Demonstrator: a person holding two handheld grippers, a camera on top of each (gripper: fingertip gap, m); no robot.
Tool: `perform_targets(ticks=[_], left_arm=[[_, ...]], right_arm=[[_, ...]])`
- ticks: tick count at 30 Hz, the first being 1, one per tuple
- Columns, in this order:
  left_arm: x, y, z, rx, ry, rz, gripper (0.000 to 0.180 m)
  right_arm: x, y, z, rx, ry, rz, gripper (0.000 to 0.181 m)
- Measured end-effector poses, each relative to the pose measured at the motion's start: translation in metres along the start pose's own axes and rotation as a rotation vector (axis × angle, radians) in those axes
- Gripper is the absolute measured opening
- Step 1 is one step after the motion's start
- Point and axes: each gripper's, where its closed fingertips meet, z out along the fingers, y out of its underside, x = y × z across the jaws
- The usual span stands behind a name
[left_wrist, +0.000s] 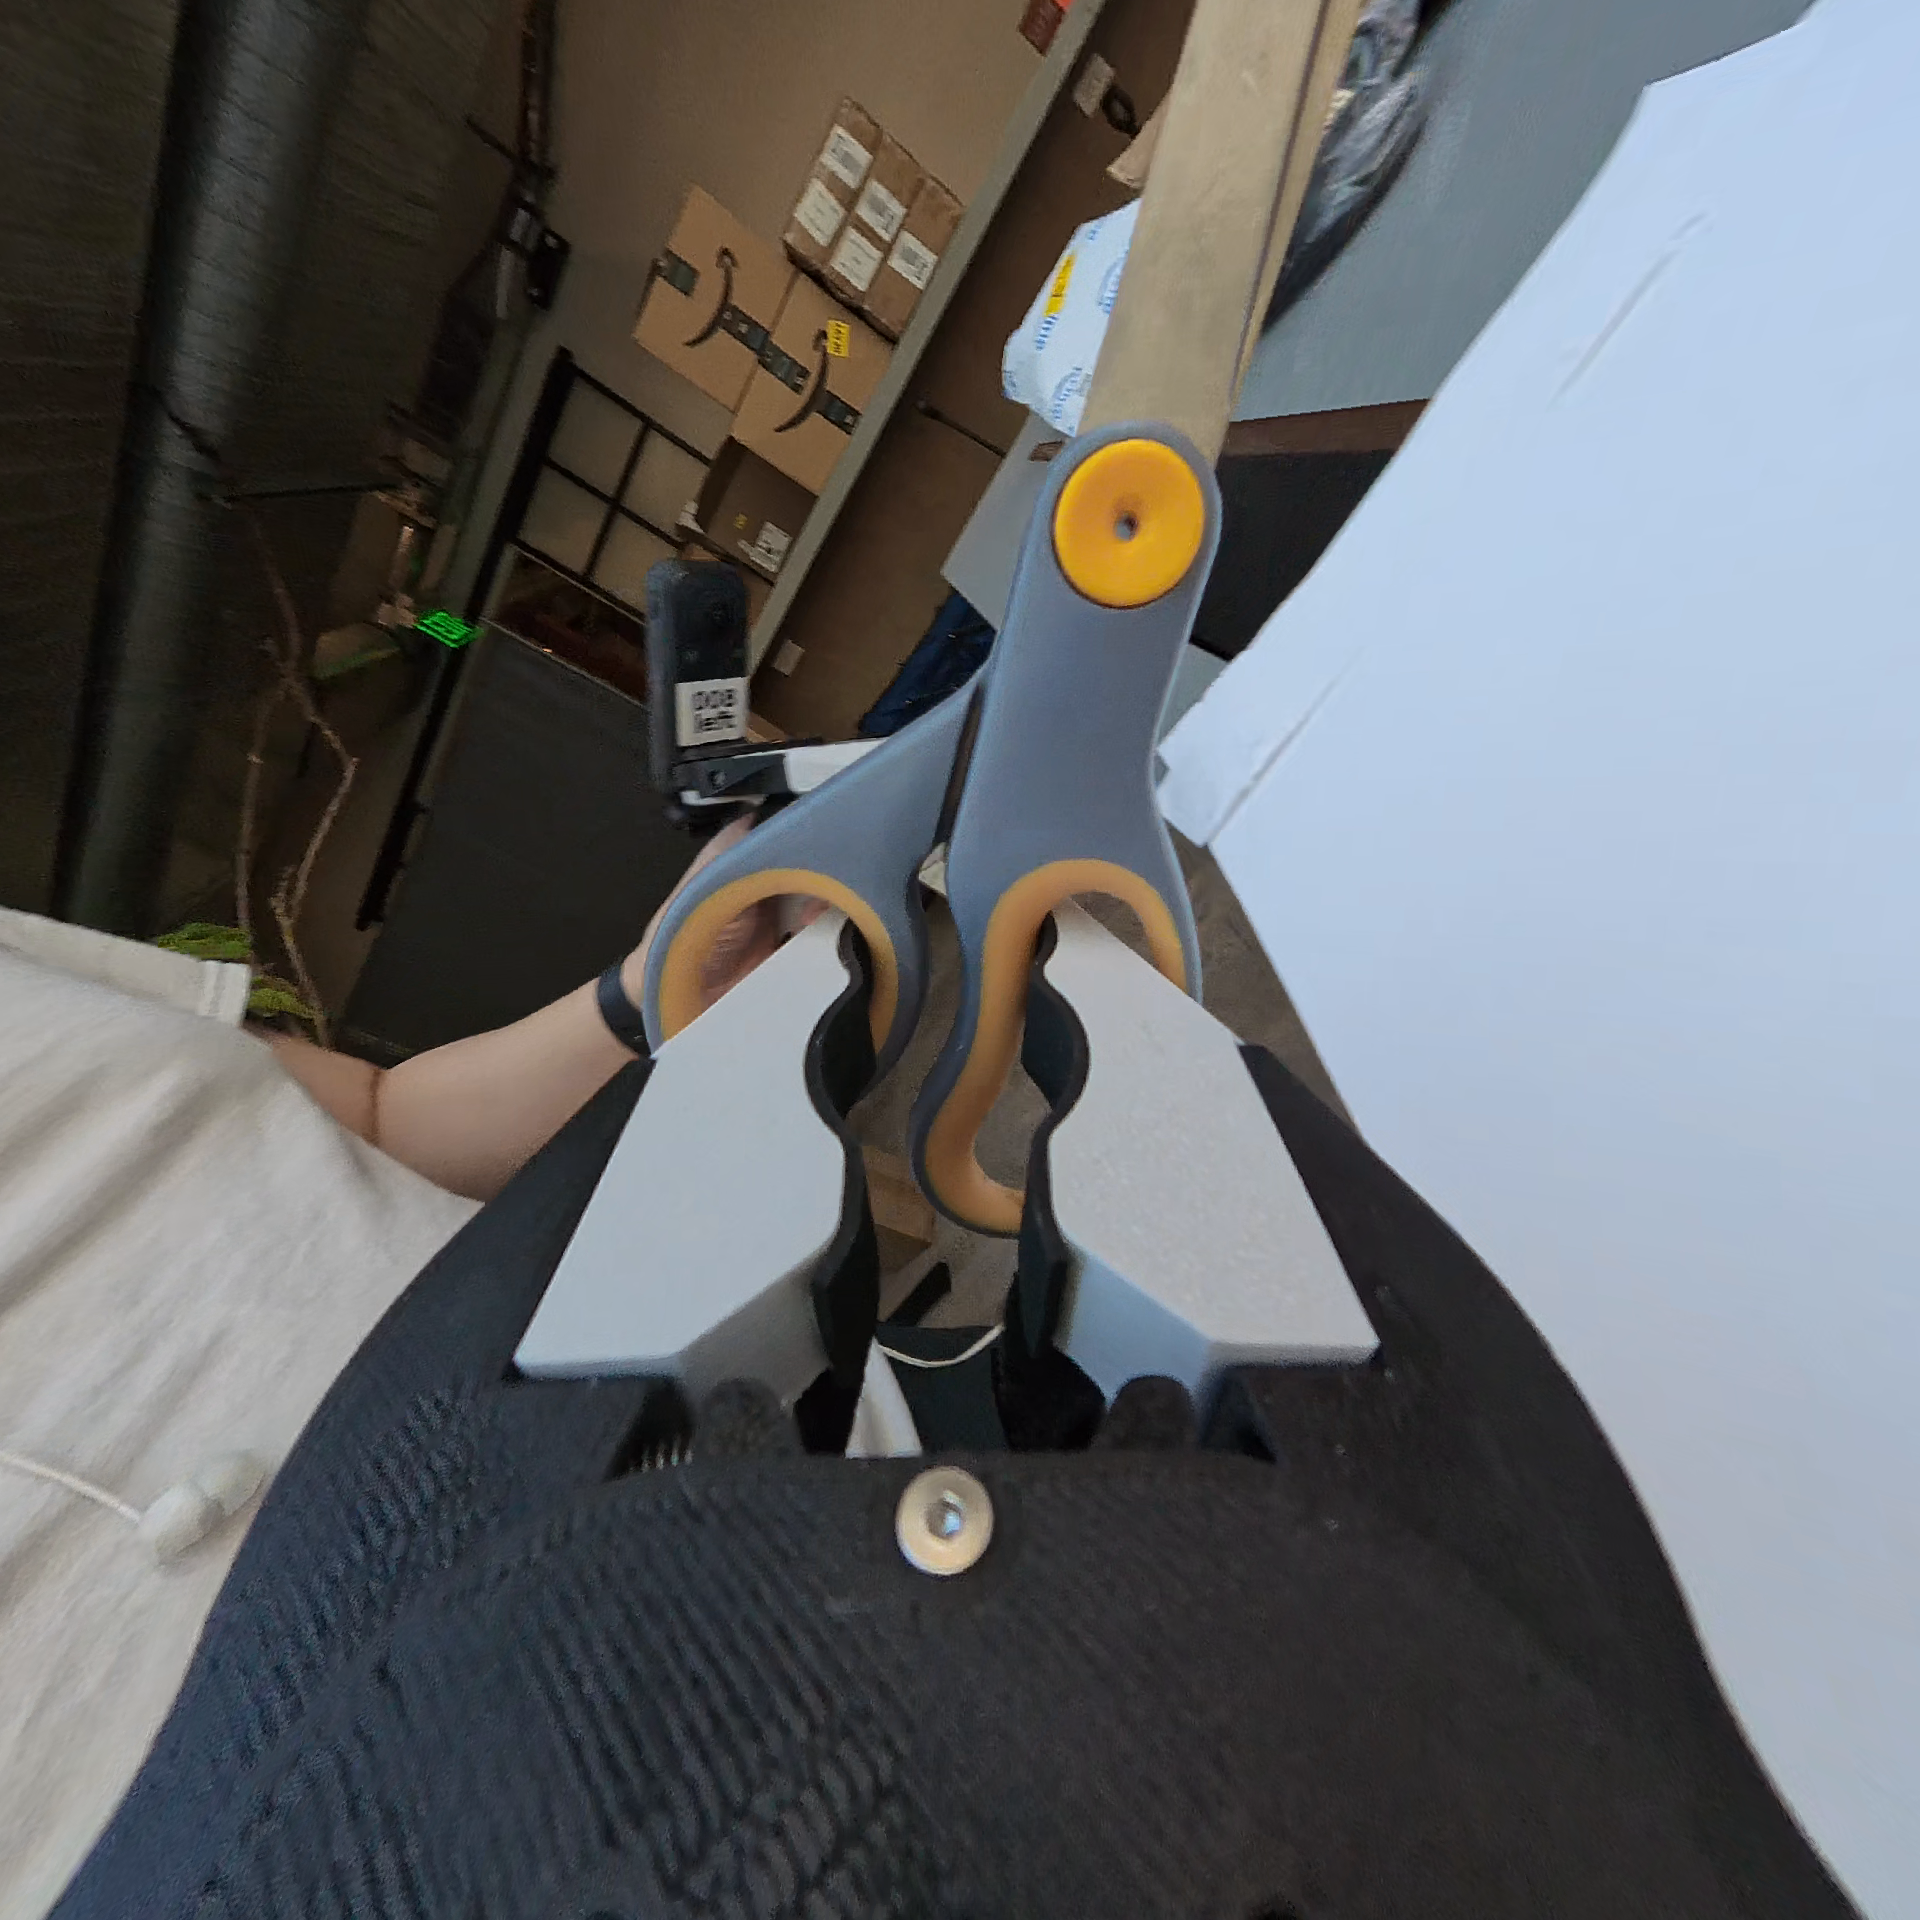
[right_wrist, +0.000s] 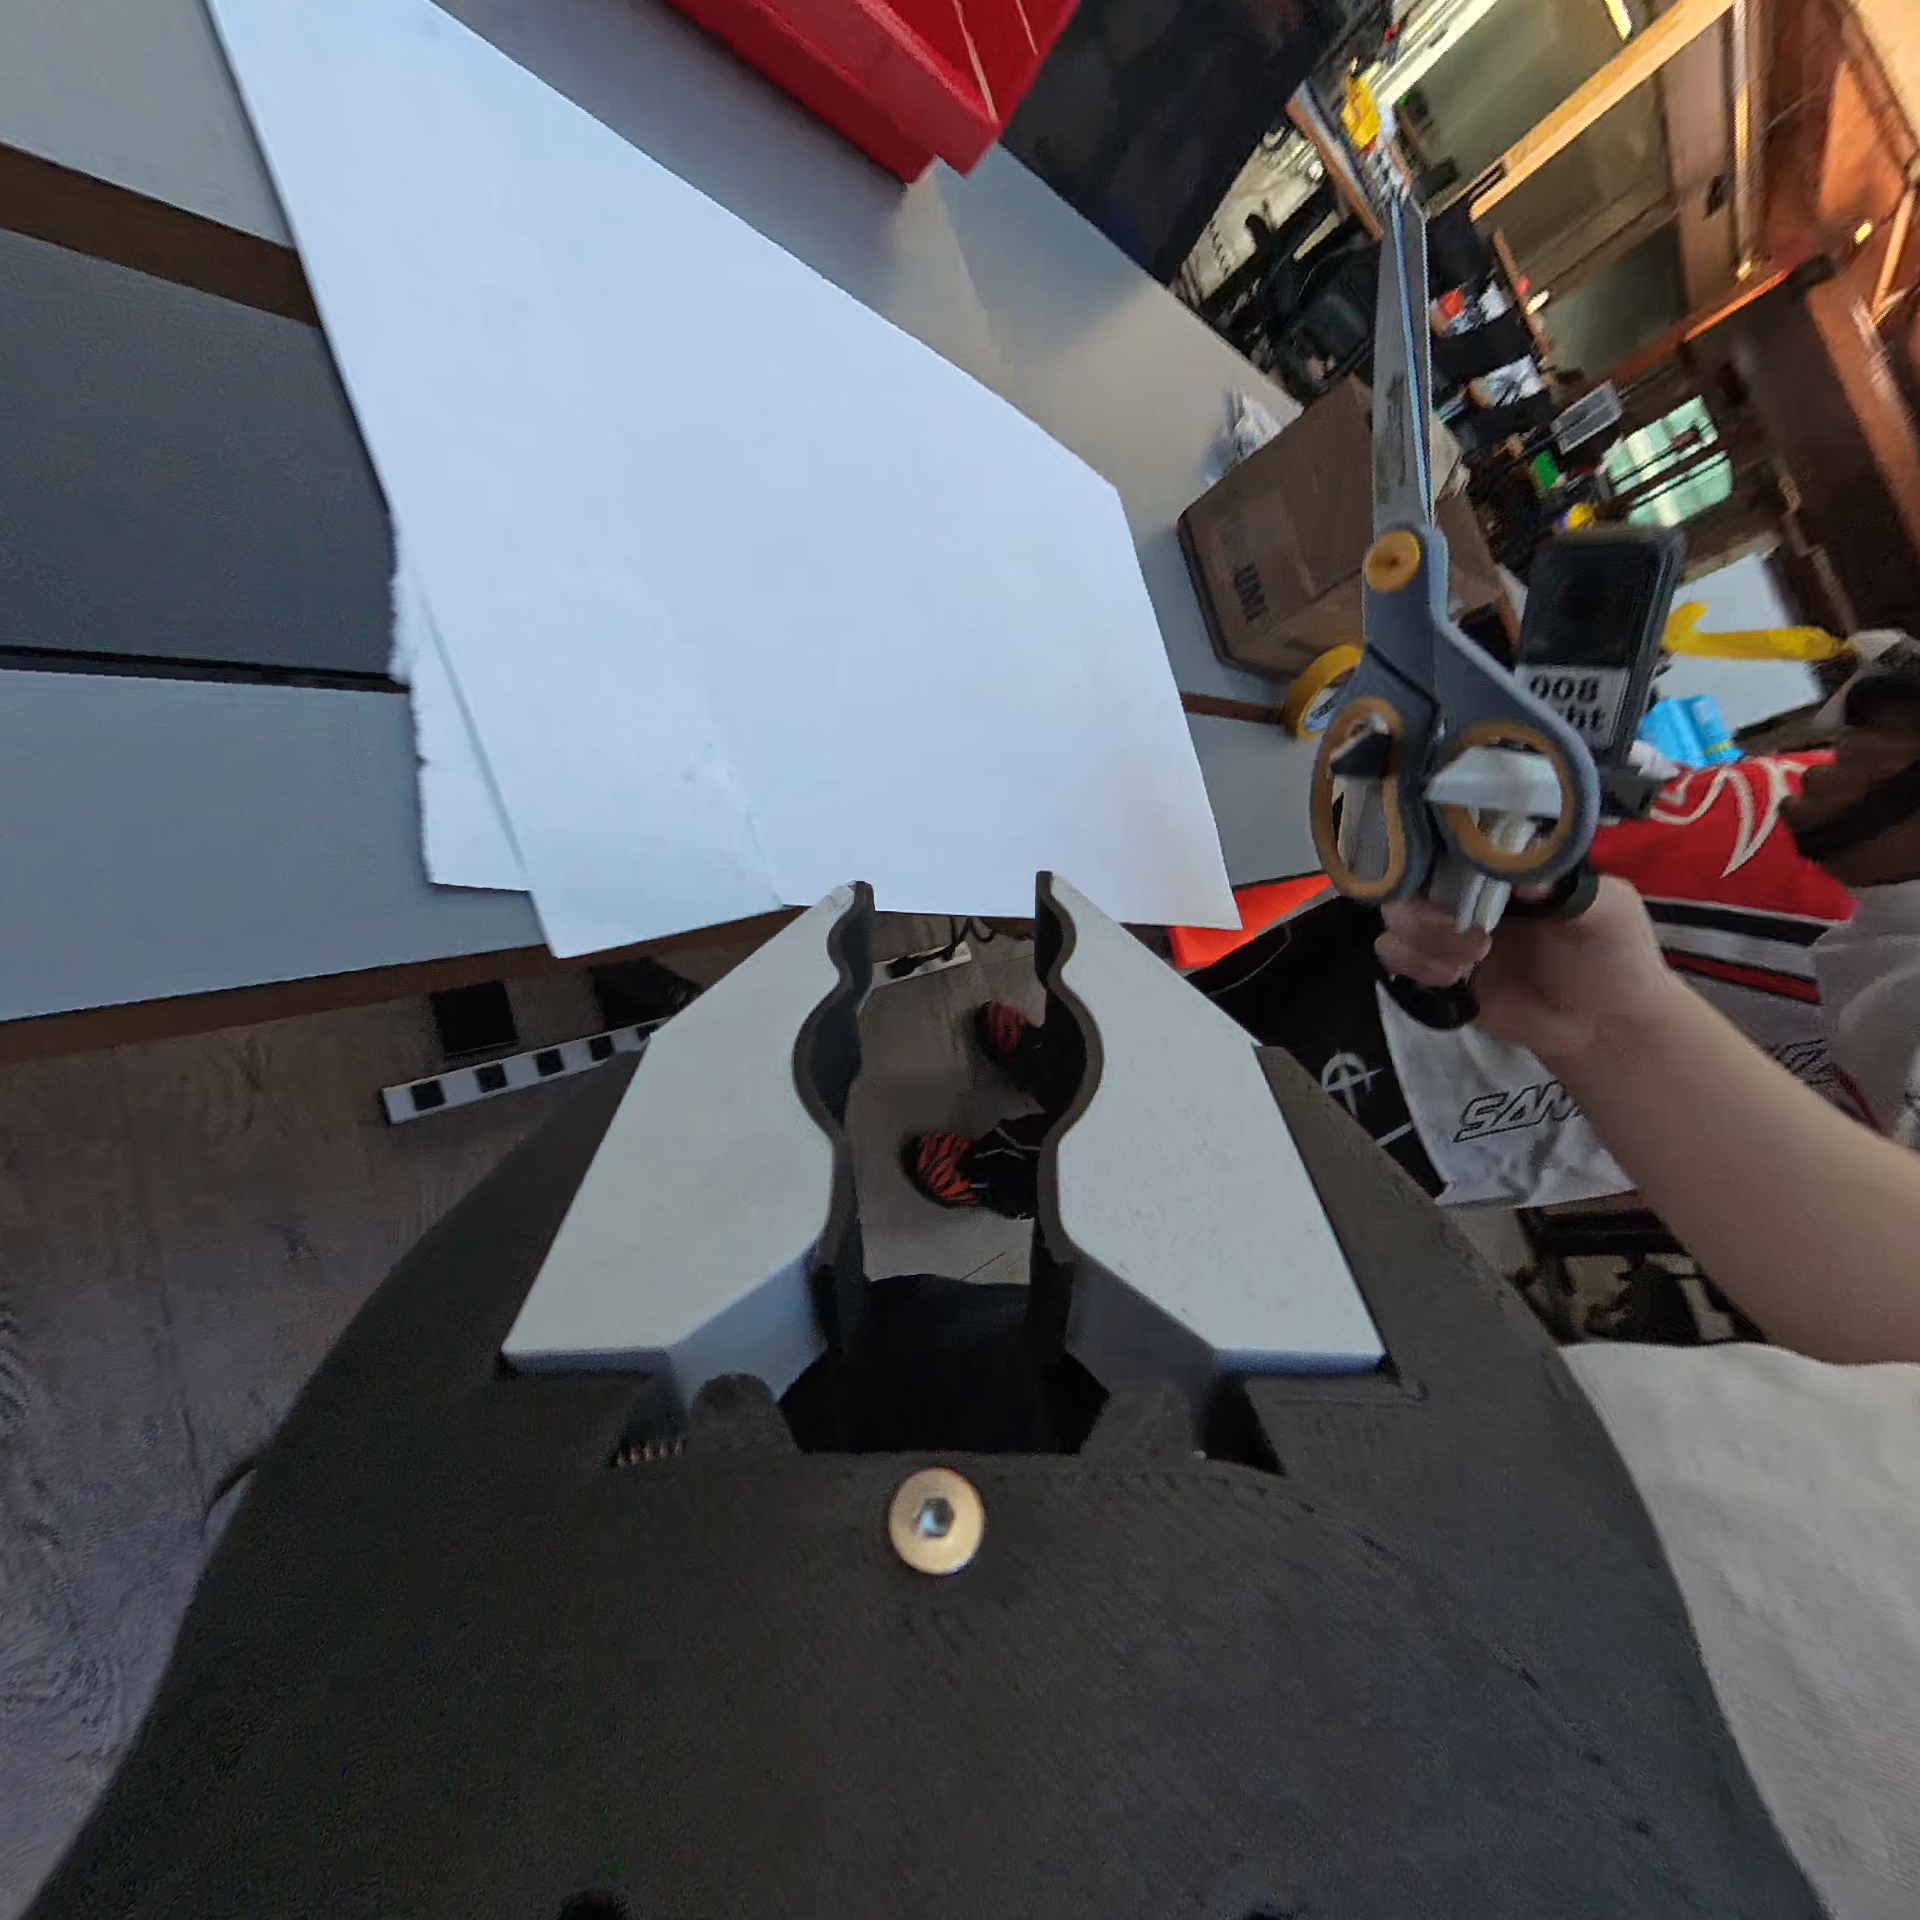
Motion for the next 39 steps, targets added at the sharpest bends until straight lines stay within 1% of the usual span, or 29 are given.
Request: perform_targets(ticks=[2,4,5,6,7,9,10,12,15,17,19,20,22,23,27,30,31,33,34,35,36,37,39], left_arm=[[-0.006,0.008,0.025,0.023,-0.038,0.039,0.022],[0.002,0.014,0.045,0.040,0.024,0.073,0.022],[0.007,0.016,0.051,0.040,0.071,0.071,0.022],[0.015,0.017,0.055,0.026,0.136,0.046,0.022],[0.028,0.019,0.055,-0.008,0.232,0.001,0.022],[0.058,0.020,0.045,-0.121,0.443,-0.062,0.022],[0.070,0.018,0.040,-0.170,0.520,-0.072,0.022],[0.087,0.008,0.034,-0.199,0.620,-0.077,0.022],[0.111,0.004,0.025,-0.260,0.767,-0.088,0.022],[0.122,0.006,0.024,-0.308,0.815,-0.098,0.023],[0.125,0.007,0.027,-0.303,0.801,-0.084,0.023],[0.124,0.007,0.029,-0.296,0.789,-0.075,0.023],[0.119,0.008,0.032,-0.270,0.754,-0.061,0.023],[0.114,0.010,0.034,-0.252,0.726,-0.049,0.022],[0.089,0.026,0.042,-0.209,0.573,-0.007,0.023],[0.084,0.041,0.039,-0.203,0.528,0.008,0.022],[0.084,0.044,0.038,-0.197,0.516,0.015,0.022],[0.082,0.045,0.040,-0.165,0.471,0.045,0.022],[0.079,0.045,0.043,-0.150,0.445,0.055,0.022],[0.075,0.045,0.045,-0.141,0.423,0.053,0.022],[0.071,0.046,0.047,-0.135,0.404,0.043,0.022],[0.064,0.048,0.049,-0.129,0.382,0.031,0.022],[0.047,0.054,0.055,-0.105,0.321,0.021,0.023]], right_arm=[[-0.028,-0.015,-0.007,0.000,0.022,-0.024,0.030],[-0.048,-0.027,-0.008,-0.062,0.013,0.046,0.038],[-0.051,-0.031,-0.008,-0.099,0.011,0.117,0.040],[-0.052,-0.032,-0.008,-0.137,0.004,0.220,0.043],[-0.052,-0.030,-0.005,-0.178,-0.004,0.340,0.049],[-0.050,-0.012,0.003,-0.283,-0.016,0.568,0.064],[-0.048,-0.004,0.008,-0.307,-0.018,0.684,0.068],[-0.051,0.005,0.020,-0.308,-0.043,0.913,0.067],[-0.058,0.013,0.043,-0.290,-0.080,1.202,0.063],[-0.067,0.024,0.053,-0.339,-0.091,1.324,0.052],[-0.079,0.035,0.057,-0.413,-0.120,1.376,0.044],[-0.081,0.036,0.057,-0.418,-0.130,1.392,0.040],[-0.078,0.036,0.053,-0.408,-0.146,1.413,0.022],[-0.077,0.036,0.050,-0.404,-0.160,1.416,0.016],[-0.069,0.050,0.036,-0.450,-0.171,1.329,0.015],[-0.060,0.061,0.025,-0.467,-0.154,1.157,0.016],[-0.054,0.064,0.021,-0.461,-0.133,1.075,0.025],[-0.045,0.069,0.008,-0.463,-0.127,0.867,0.052],[-0.042,0.072,0.000,-0.460,-0.122,0.755,0.061],[-0.040,0.071,-0.009,-0.435,-0.113,0.635,0.064],[-0.040,0.069,-0.018,-0.394,-0.101,0.509,0.060],[-0.041,0.066,-0.026,-0.349,-0.064,0.371,0.051],[-0.051,0.059,-0.036,-0.265,0.028,0.077,0.041]])
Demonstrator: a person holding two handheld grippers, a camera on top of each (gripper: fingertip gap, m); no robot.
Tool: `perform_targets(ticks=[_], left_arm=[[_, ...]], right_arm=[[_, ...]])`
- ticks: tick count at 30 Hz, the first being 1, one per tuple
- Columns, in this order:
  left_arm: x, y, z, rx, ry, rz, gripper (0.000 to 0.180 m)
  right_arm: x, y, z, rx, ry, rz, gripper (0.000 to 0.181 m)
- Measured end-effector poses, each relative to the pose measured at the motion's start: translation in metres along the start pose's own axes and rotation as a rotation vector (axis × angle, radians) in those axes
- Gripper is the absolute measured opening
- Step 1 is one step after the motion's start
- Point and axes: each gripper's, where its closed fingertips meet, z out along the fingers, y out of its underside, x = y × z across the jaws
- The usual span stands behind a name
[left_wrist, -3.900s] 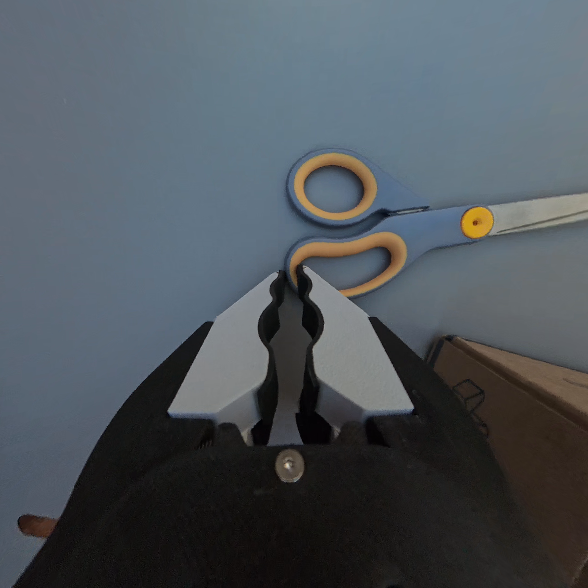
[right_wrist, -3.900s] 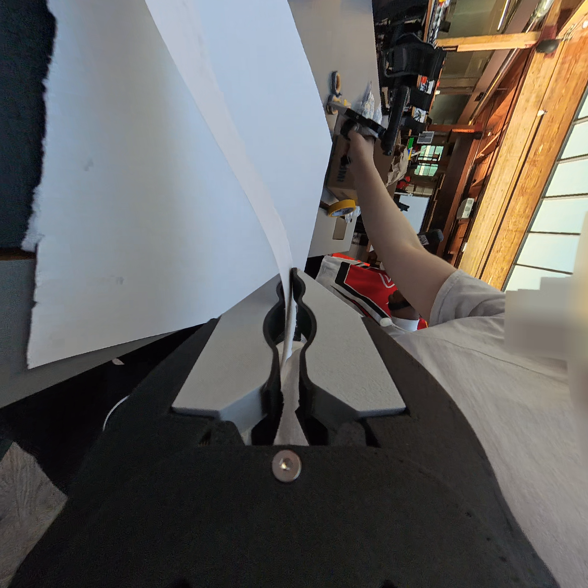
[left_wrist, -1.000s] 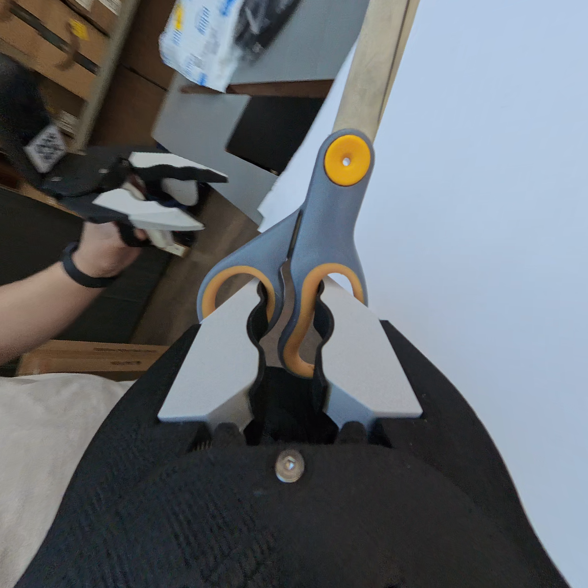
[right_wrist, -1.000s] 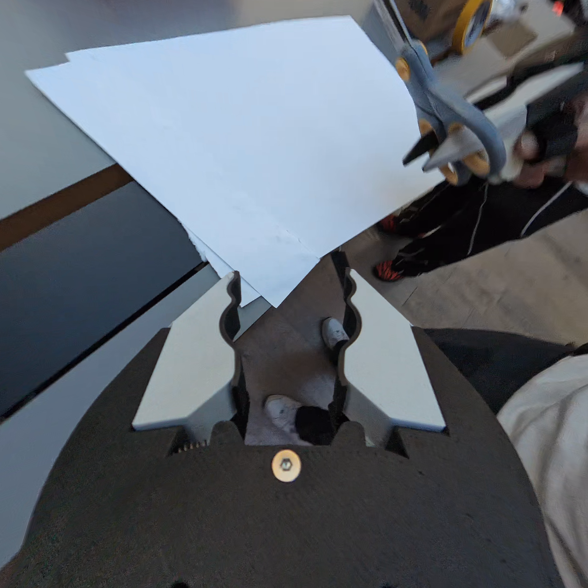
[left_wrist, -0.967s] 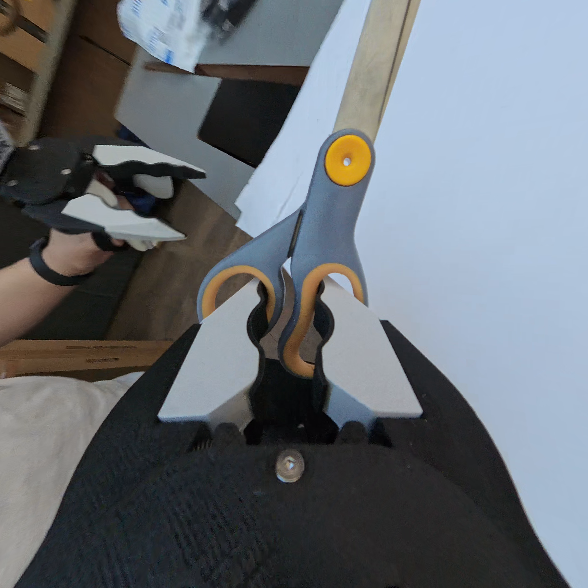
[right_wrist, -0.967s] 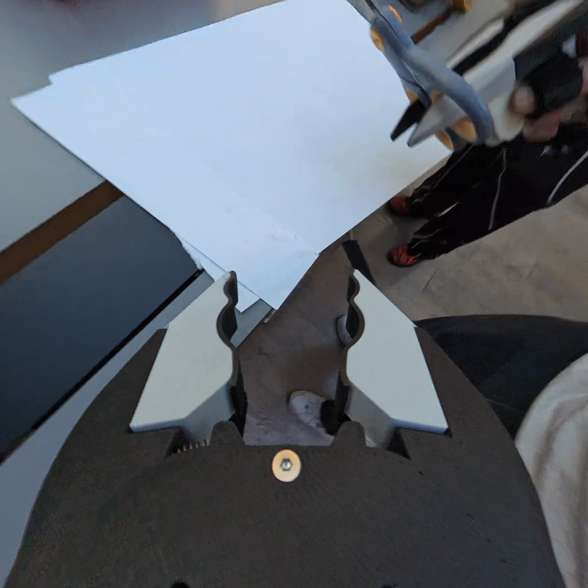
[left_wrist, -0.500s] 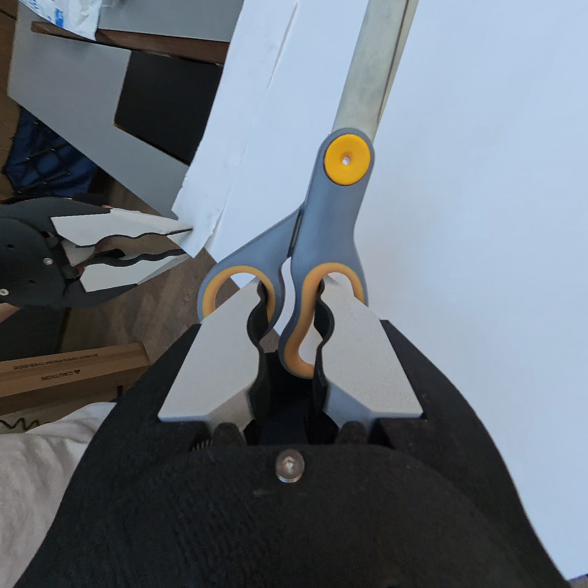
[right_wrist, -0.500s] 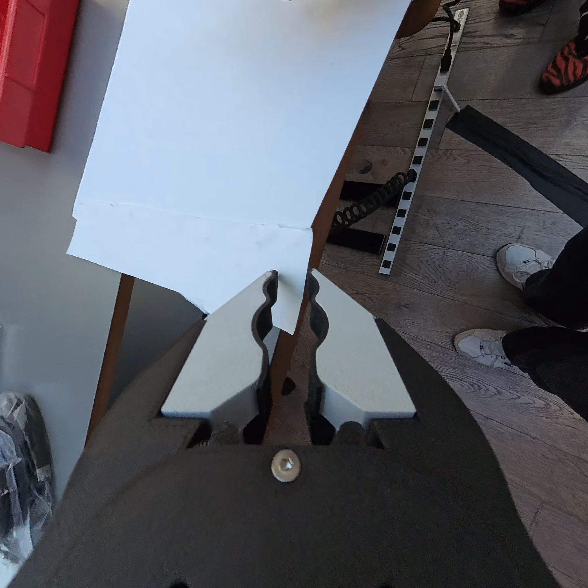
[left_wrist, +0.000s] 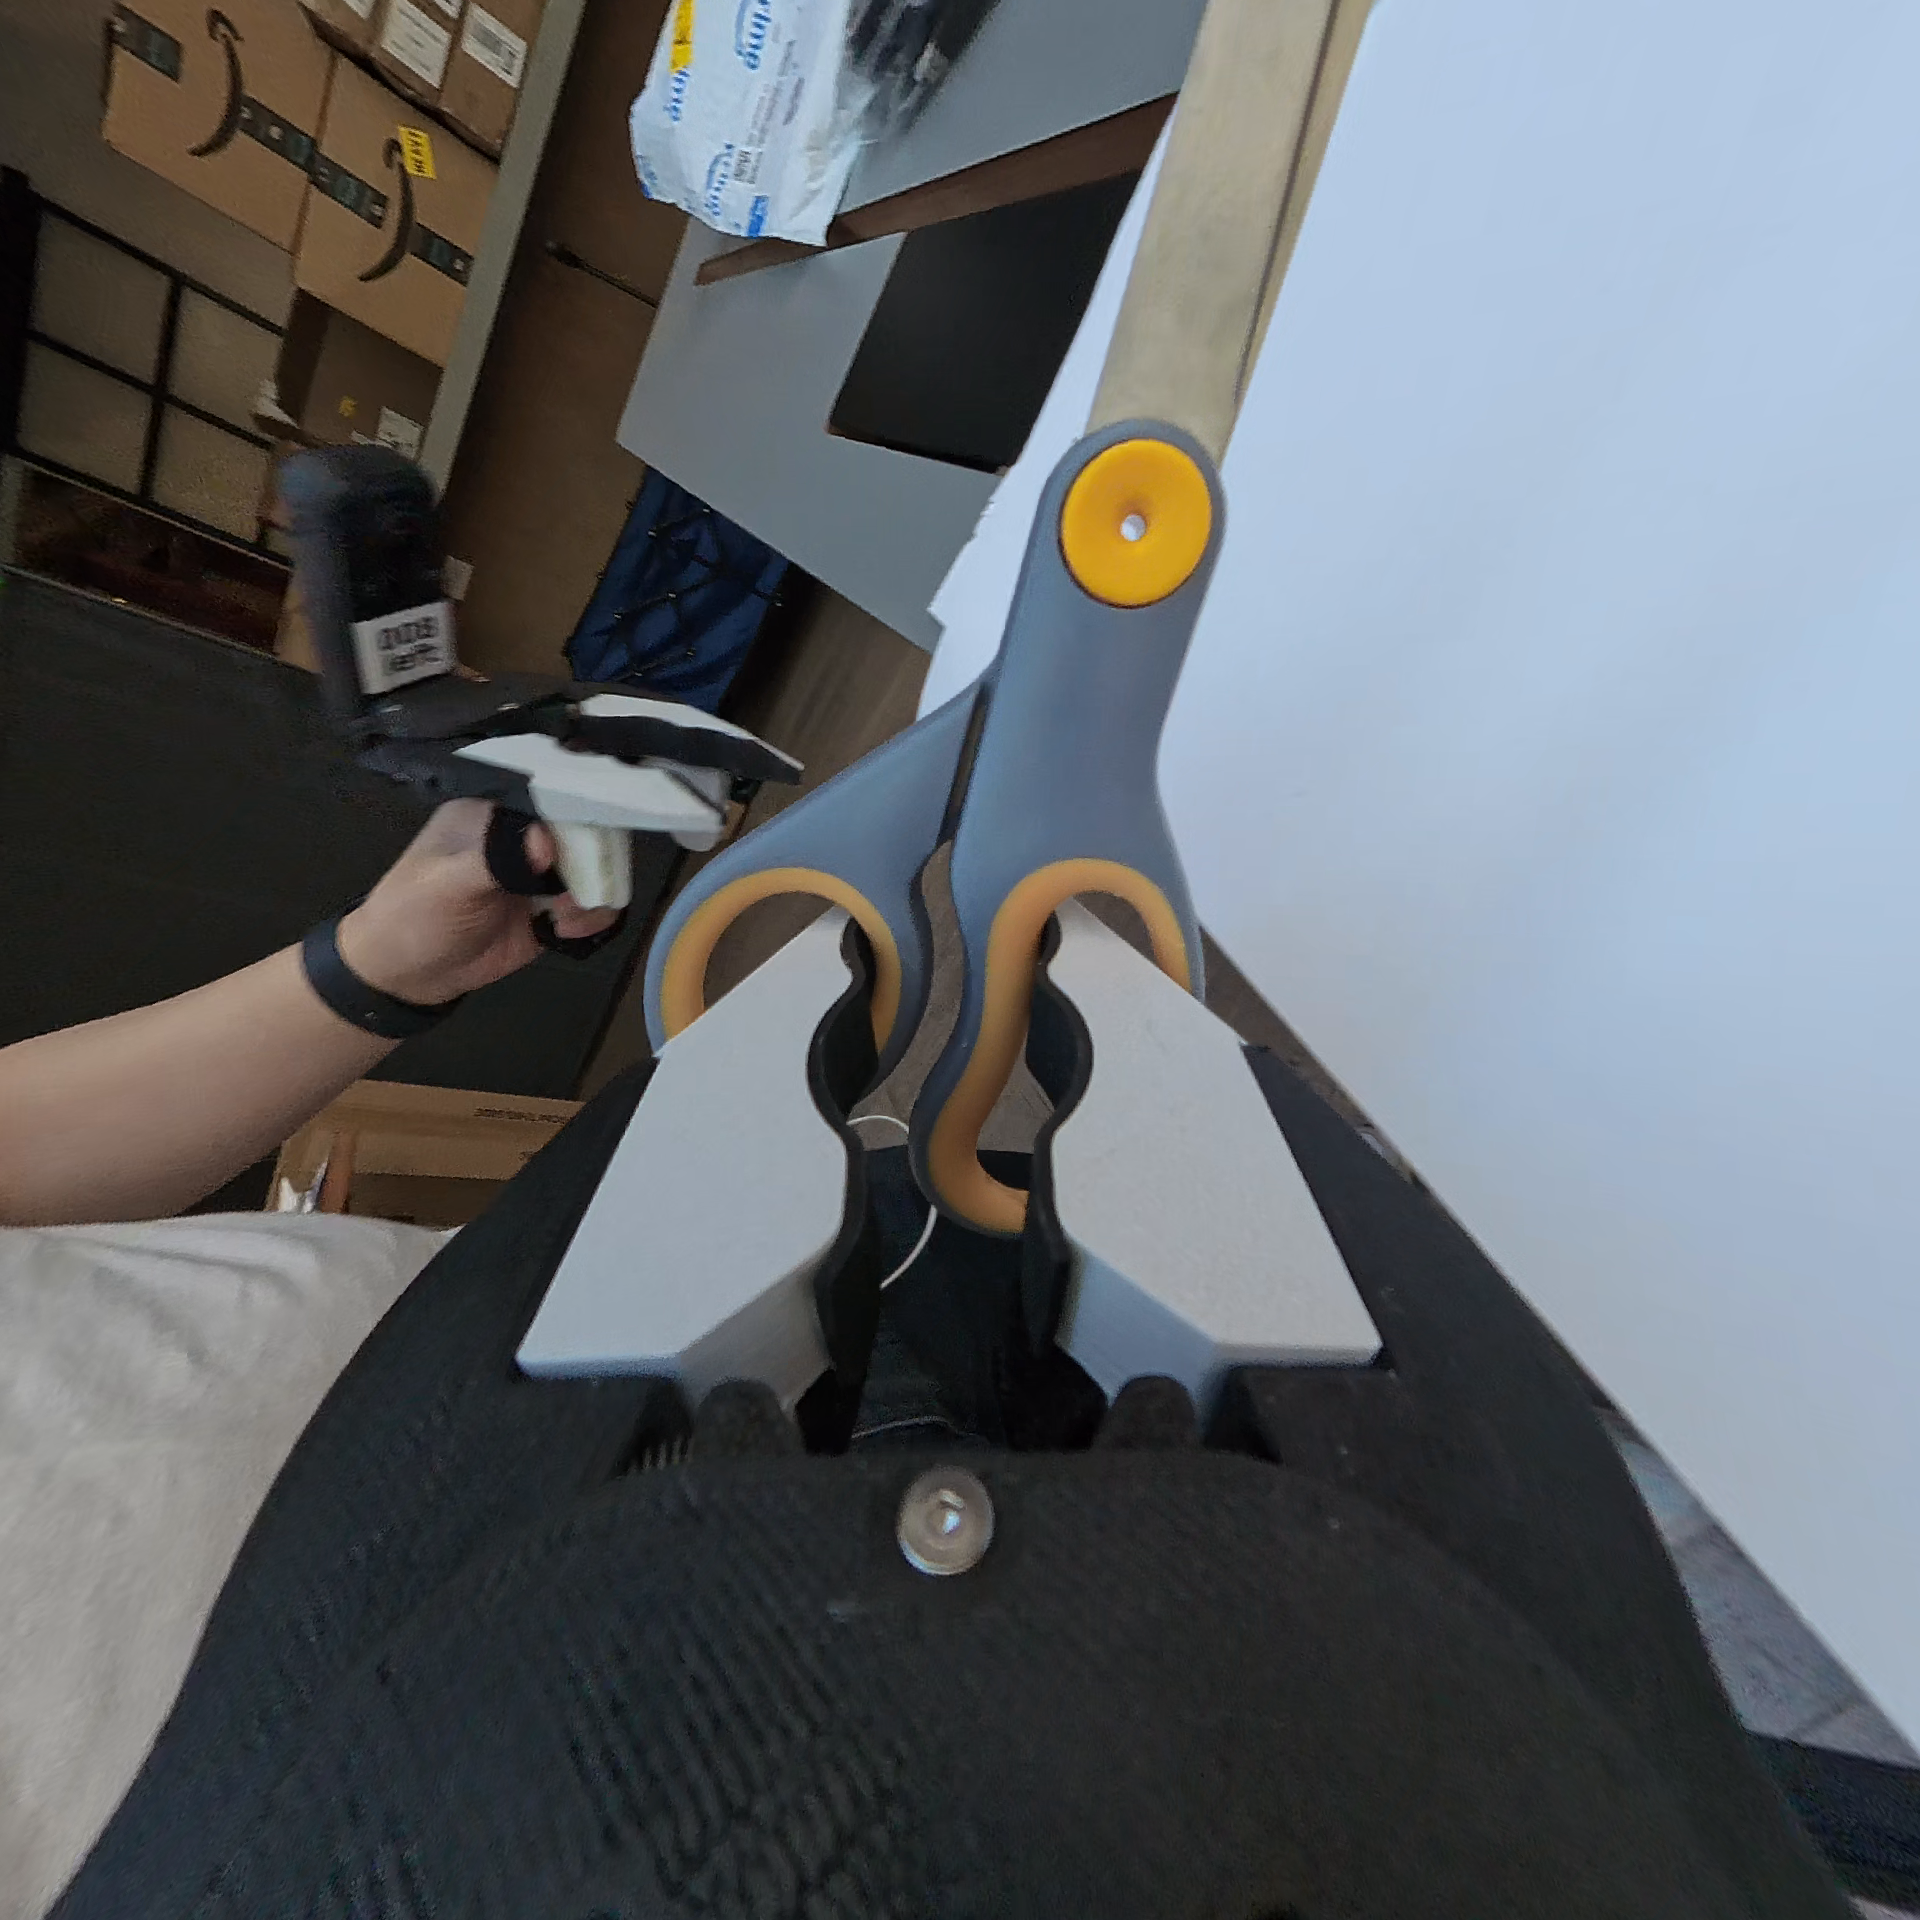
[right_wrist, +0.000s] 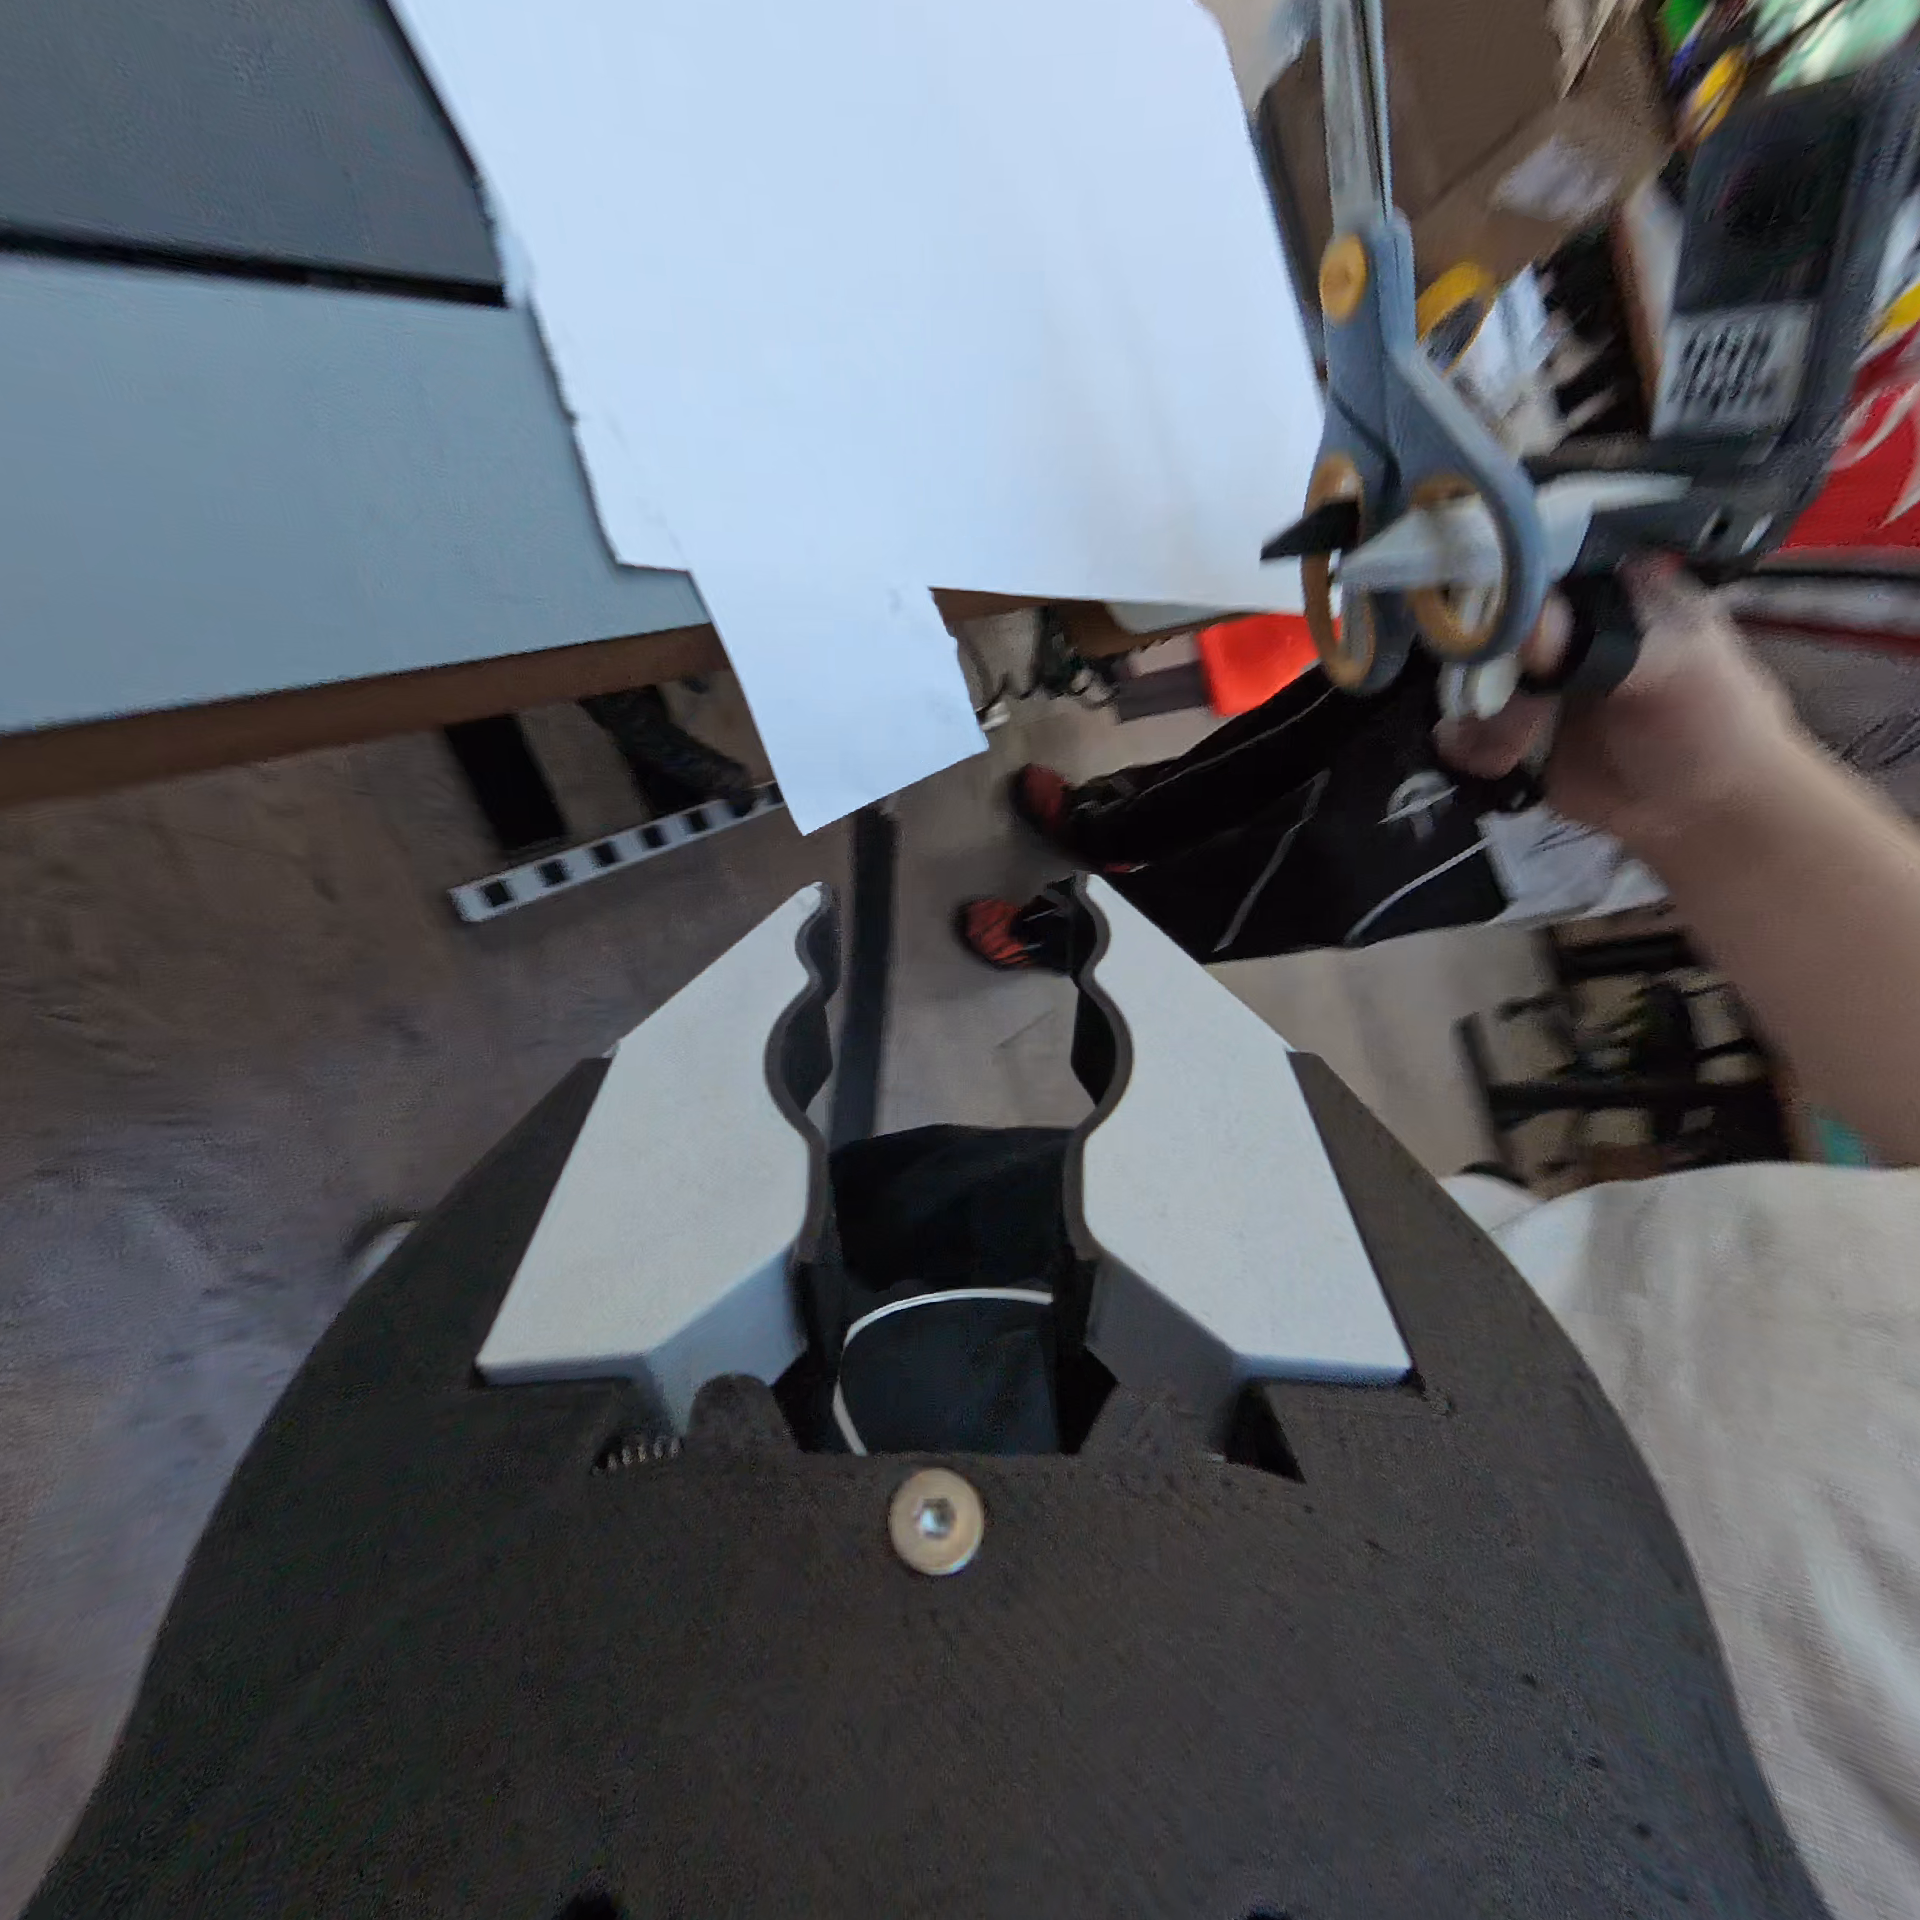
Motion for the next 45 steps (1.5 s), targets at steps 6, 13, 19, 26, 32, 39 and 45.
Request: perform_targets(ticks=[6,13,19,26,32,39,45], left_arm=[[-0.045,0.032,0.020,0.043,-0.148,0.037,0.022],[-0.138,0.046,0.055,0.115,-0.586,0.209,0.021],[-0.159,0.079,0.088,-0.002,-0.584,0.191,0.021],[-0.156,0.078,0.082,-0.002,-0.580,0.214,0.021],[-0.173,0.075,0.060,0.028,-0.685,0.277,0.031],[-0.177,0.083,0.050,-0.003,-0.701,0.337,0.036],[-0.172,0.095,0.046,-0.019,-0.695,0.388,0.038]], right_arm=[[-0.024,-0.004,-0.001,0.032,0.289,-0.316,0.031],[0.031,-0.037,-0.017,0.120,0.560,-0.384,0.061],[0.059,-0.055,-0.014,0.043,0.806,-0.382,0.047],[0.072,-0.055,0.003,-0.042,0.726,-0.368,0.012],[0.095,-0.057,0.007,0.057,0.776,-0.426,0.012],[0.097,-0.047,0.014,0.081,0.742,-0.447,0.013],[0.092,-0.034,0.017,0.109,0.746,-0.498,0.013]])
